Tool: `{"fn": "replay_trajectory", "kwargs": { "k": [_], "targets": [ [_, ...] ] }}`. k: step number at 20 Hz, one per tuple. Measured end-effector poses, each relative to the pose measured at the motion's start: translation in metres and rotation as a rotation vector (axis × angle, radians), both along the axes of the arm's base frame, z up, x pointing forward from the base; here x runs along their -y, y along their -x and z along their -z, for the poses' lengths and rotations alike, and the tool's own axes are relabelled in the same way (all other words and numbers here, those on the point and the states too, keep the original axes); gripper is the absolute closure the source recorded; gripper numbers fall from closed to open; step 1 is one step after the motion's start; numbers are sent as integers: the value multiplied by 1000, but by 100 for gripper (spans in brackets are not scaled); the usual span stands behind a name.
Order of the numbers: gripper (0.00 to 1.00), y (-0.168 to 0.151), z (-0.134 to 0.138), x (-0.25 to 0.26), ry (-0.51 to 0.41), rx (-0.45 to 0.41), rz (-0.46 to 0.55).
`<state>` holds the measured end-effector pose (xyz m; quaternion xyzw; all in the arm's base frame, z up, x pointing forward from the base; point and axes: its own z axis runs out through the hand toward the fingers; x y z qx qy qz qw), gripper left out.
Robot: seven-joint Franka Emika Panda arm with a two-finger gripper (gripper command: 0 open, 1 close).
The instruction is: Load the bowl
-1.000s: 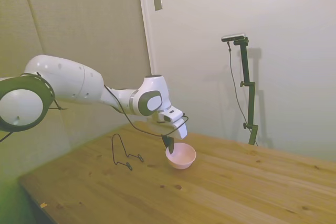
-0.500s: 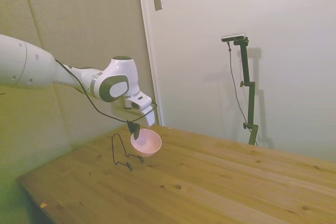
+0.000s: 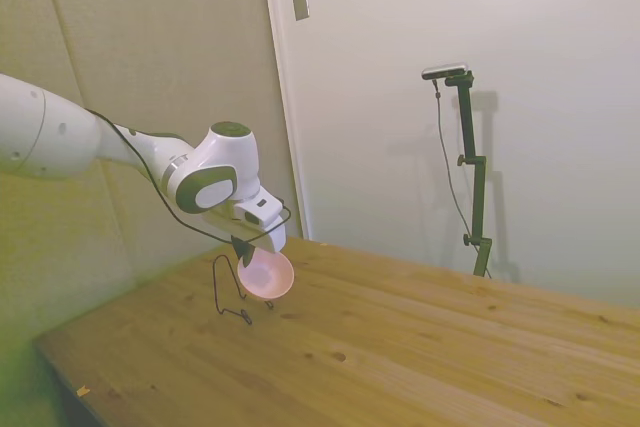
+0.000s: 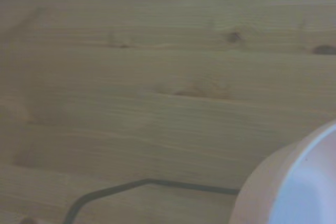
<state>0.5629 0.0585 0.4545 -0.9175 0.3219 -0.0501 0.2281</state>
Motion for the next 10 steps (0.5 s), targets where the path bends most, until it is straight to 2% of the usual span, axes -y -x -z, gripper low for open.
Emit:
{"fn": "replay_trajectory", "kwargs": {
  "k": [5,10],
  "targets": [
    [100,22,6,-12,-156,26,-22],
    [100,21,9,-6,-215,62,-65]
  ]
}}
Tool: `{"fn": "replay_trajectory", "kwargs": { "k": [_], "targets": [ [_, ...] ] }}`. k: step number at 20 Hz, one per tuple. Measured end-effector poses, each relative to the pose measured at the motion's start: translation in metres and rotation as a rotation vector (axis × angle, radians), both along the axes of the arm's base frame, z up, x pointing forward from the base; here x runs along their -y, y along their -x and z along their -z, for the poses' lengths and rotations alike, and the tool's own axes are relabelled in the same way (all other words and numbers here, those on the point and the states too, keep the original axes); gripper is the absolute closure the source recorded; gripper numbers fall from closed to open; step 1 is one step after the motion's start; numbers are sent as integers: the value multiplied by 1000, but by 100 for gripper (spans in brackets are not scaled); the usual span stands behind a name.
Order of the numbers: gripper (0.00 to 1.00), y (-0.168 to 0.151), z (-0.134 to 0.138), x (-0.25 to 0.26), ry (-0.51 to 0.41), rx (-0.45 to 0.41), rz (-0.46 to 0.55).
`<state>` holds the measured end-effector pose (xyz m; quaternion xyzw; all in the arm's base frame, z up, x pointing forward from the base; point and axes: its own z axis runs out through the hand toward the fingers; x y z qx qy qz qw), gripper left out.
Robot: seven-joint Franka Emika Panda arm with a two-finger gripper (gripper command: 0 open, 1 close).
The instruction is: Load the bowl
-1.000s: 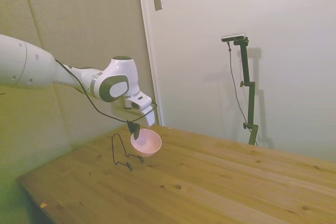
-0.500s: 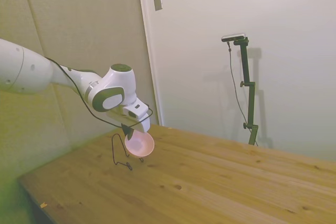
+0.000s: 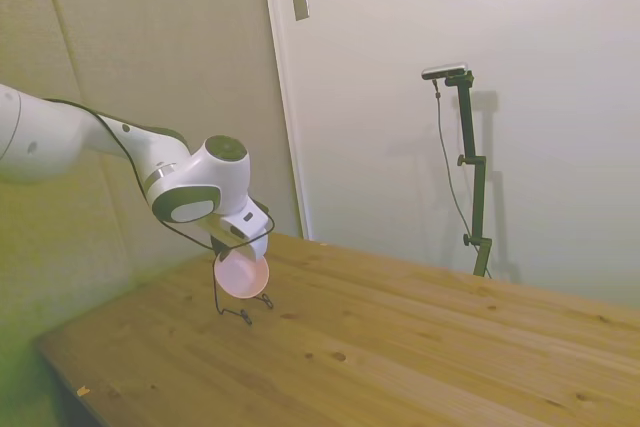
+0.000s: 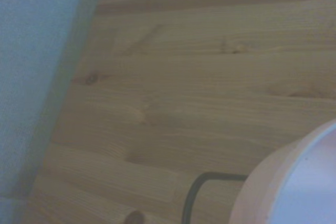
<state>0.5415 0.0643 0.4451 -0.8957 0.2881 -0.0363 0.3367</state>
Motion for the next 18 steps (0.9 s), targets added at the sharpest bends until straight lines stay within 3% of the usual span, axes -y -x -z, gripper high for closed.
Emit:
{"fn": "replay_trajectory", "kwargs": {
  "k": [10,18],
  "targets": [
    [100,-1,23,14,-140,49,-93],
    [100,-5,46,14,-207,48,-101]
  ]
}}
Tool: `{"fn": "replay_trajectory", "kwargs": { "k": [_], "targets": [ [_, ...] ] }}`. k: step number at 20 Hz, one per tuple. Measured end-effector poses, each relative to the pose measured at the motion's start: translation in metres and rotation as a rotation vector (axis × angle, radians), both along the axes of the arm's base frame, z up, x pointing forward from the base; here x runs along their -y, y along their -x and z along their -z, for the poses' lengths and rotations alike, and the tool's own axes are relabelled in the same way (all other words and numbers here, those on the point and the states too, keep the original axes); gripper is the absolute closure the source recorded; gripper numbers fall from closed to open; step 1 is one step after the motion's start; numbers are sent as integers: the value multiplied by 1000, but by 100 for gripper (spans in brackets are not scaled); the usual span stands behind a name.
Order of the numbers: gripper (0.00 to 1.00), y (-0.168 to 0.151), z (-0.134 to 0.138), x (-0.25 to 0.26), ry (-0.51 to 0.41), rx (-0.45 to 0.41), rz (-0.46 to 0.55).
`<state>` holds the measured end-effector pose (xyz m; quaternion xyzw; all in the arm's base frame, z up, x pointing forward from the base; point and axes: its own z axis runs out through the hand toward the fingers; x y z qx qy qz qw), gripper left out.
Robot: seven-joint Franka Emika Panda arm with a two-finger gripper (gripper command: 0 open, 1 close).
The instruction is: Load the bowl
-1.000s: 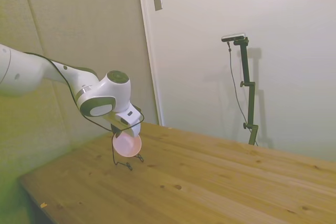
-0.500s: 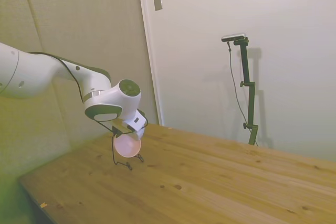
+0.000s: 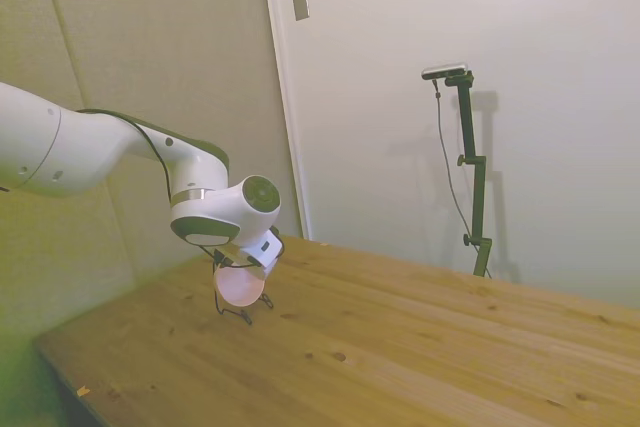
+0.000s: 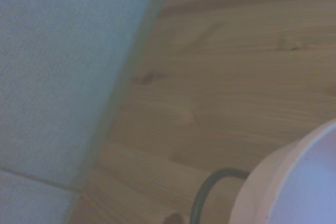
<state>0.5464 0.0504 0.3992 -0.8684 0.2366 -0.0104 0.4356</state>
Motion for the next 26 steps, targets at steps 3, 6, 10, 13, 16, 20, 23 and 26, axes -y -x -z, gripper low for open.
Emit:
{"fn": "replay_trajectory", "kwargs": {
  "k": [3,6,10,13,16,20,23,26],
  "targets": [
    [100,-1,4,0,-10,-4,2],
    [100,-2,10,1,-14,-14,0],
    [100,-3,12,1,-15,-18,-1],
    [0,-3,14,1,-15,-21,-1],
    [0,-3,16,1,-15,-24,0],
    [0,-3,17,1,-22,-27,1],
    [0,-3,17,1,-29,-24,2],
    [0,-1,13,4,-29,-16,3]
  ]
}}
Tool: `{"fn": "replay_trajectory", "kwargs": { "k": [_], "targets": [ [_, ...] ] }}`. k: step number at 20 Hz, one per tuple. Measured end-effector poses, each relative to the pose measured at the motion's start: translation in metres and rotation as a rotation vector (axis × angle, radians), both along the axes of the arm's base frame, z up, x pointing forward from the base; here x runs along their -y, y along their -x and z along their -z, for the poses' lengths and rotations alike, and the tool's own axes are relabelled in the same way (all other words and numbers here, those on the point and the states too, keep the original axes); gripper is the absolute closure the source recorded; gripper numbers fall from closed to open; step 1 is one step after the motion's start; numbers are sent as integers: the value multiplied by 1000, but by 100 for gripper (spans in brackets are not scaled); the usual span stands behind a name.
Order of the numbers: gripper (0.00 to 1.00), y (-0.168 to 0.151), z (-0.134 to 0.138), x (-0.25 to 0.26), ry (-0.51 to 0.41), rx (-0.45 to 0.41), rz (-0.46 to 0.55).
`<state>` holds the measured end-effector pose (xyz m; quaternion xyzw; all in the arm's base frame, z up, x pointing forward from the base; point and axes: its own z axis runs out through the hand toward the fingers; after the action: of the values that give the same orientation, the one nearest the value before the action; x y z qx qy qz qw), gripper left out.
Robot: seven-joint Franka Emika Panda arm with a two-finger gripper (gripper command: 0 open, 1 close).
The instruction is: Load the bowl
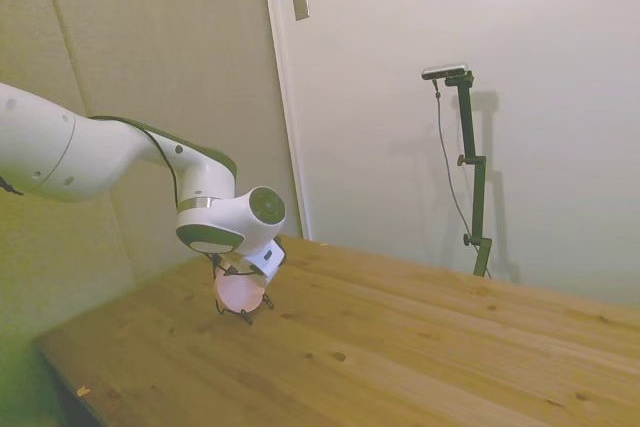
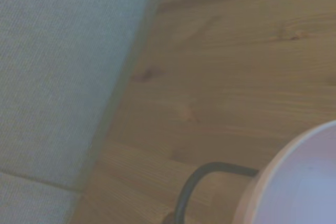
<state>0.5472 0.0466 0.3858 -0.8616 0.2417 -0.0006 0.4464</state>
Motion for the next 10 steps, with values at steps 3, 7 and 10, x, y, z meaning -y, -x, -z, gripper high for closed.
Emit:
{"fn": "replay_trajectory", "kwargs": {
  "k": [3,7,10],
  "targets": [
    [0,11,-13,15,-12,12,11],
    [0,39,-34,40,11,37,35],
    [0,61,-50,63,82,12,86]
  ]
}}
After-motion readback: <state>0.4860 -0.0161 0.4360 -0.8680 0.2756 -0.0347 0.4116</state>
